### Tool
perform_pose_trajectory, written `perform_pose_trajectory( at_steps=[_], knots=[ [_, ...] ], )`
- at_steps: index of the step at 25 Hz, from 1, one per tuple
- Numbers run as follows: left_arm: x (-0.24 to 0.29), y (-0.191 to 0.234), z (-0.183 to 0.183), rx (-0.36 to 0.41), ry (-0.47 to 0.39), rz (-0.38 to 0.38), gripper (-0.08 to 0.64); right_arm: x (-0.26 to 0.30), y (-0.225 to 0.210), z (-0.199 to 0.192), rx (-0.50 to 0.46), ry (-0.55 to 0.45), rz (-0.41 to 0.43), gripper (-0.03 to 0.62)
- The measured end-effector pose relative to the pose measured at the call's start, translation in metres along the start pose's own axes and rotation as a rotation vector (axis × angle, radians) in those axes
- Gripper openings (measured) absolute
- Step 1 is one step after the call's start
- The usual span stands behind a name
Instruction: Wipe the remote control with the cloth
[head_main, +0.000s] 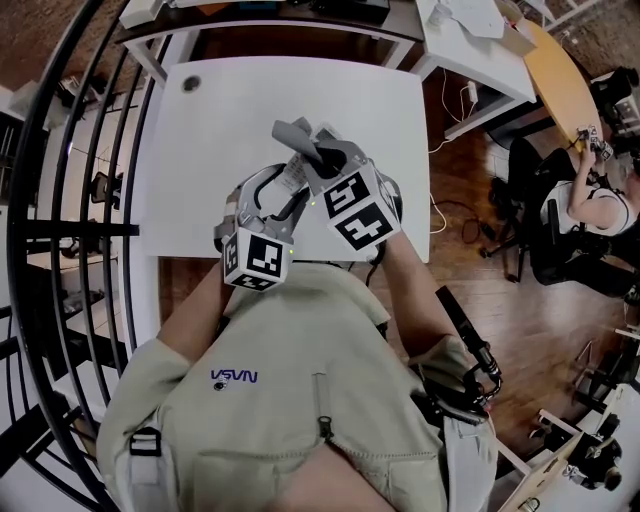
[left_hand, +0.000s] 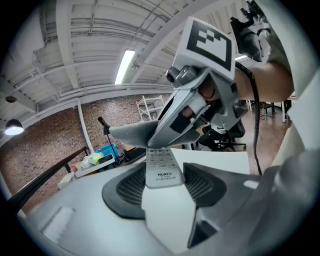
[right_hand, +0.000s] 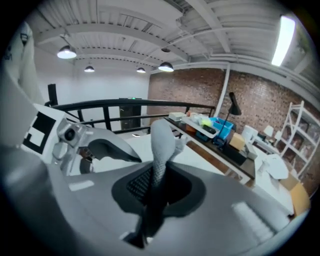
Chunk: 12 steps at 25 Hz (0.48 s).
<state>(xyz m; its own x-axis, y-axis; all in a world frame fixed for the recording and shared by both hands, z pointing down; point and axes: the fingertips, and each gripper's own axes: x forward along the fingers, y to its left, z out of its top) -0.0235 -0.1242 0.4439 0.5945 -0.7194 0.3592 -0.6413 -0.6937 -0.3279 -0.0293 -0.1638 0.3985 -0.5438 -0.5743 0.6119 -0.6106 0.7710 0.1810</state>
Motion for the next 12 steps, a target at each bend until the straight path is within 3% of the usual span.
perform_pose_trajectory(
  at_steps=[5, 8, 10, 12],
  knots=[
    [0.002, -0.001, -0.001, -0.012, 0.003, -0.005, 0.242, 0.002, 0.044, -0.004, -0.075, 0.044, 0.175, 0.021],
    [0.004, -0.001, -0.004, -0.035, 0.003, -0.013, 0.242, -0.003, 0.054, -0.006, -0.042, 0.029, 0.263, 0.021],
    [0.003, 0.003, 0.001, -0.088, -0.015, -0.04, 0.242, -0.01, 0.041, -0.003, 0.029, -0.026, 0.244, 0.021],
    [0.002, 0.01, 0.006, -0.219, -0.046, -0.091, 0.242, -0.02, 0.005, -0.001, 0.105, -0.1, 0.118, 0.021]
  ],
)
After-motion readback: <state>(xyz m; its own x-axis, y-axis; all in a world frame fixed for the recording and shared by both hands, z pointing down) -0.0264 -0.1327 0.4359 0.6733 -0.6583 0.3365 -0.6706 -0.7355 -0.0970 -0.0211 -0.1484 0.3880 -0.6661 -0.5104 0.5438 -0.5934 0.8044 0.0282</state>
